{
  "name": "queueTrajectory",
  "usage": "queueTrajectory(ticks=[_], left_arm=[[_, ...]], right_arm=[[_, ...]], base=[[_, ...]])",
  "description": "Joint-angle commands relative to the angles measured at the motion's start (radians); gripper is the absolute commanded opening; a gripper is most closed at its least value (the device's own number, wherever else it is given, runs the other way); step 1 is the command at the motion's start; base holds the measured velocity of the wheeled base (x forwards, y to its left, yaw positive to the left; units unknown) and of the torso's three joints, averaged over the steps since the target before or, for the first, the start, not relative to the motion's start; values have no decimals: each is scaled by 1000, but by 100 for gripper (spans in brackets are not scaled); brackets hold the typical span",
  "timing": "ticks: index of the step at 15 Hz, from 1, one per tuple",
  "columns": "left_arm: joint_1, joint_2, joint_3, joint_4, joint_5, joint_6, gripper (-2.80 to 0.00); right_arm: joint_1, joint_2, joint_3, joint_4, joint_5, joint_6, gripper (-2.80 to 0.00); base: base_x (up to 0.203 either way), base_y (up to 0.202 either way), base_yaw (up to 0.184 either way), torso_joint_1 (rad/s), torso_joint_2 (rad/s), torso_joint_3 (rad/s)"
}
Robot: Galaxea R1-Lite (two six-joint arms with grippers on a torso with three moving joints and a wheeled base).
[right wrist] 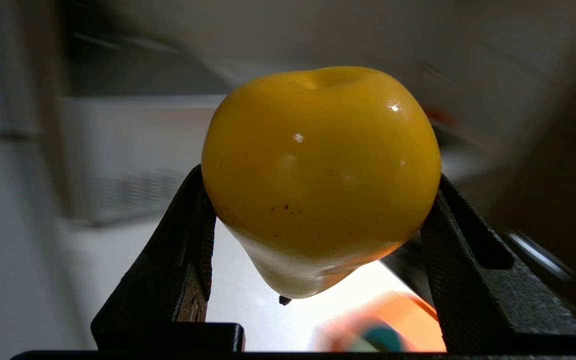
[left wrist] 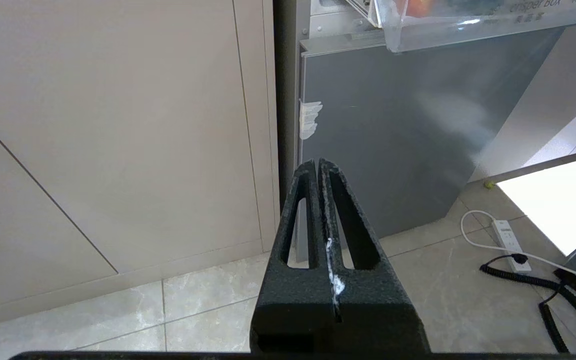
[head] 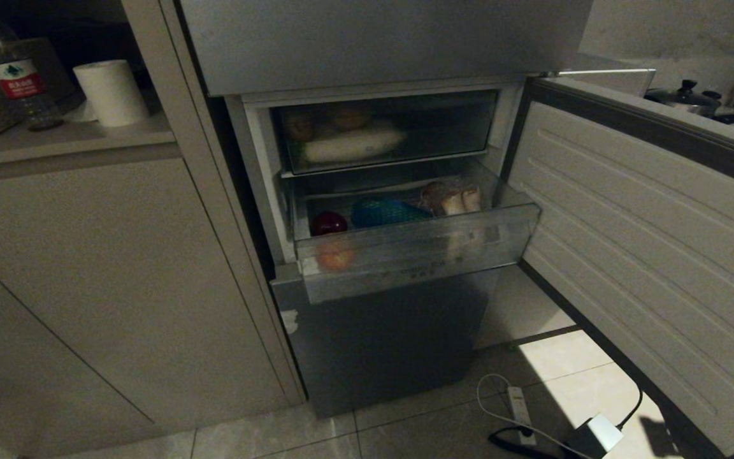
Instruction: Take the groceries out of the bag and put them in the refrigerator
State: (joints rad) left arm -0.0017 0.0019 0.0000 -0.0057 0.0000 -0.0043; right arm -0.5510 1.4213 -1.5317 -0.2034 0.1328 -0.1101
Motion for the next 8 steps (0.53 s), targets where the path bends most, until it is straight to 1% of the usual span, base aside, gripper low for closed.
queueTrajectory(ticks=[1, 3, 5, 7, 8], left_arm=[[0, 0, 0, 0, 0, 0, -280], [0, 0, 0, 0, 0, 0, -280], [0, 0, 0, 0, 0, 0, -280], [0, 0, 0, 0, 0, 0, -280], [0, 0, 0, 0, 0, 0, -280]], right_arm=[[176, 9, -3, -27, -2, -15, -280], [396, -1, 12, -49, -26, -39, -280], [631, -1, 31, -59, -85, -58, -280], [821, 25, 64, -64, -168, -67, -280], [888, 59, 77, -66, -213, -68, -280]], base=[[0, 0, 0, 0, 0, 0], [0, 0, 0, 0, 0, 0], [0, 0, 0, 0, 0, 0], [0, 0, 0, 0, 0, 0], [0, 0, 0, 0, 0, 0]])
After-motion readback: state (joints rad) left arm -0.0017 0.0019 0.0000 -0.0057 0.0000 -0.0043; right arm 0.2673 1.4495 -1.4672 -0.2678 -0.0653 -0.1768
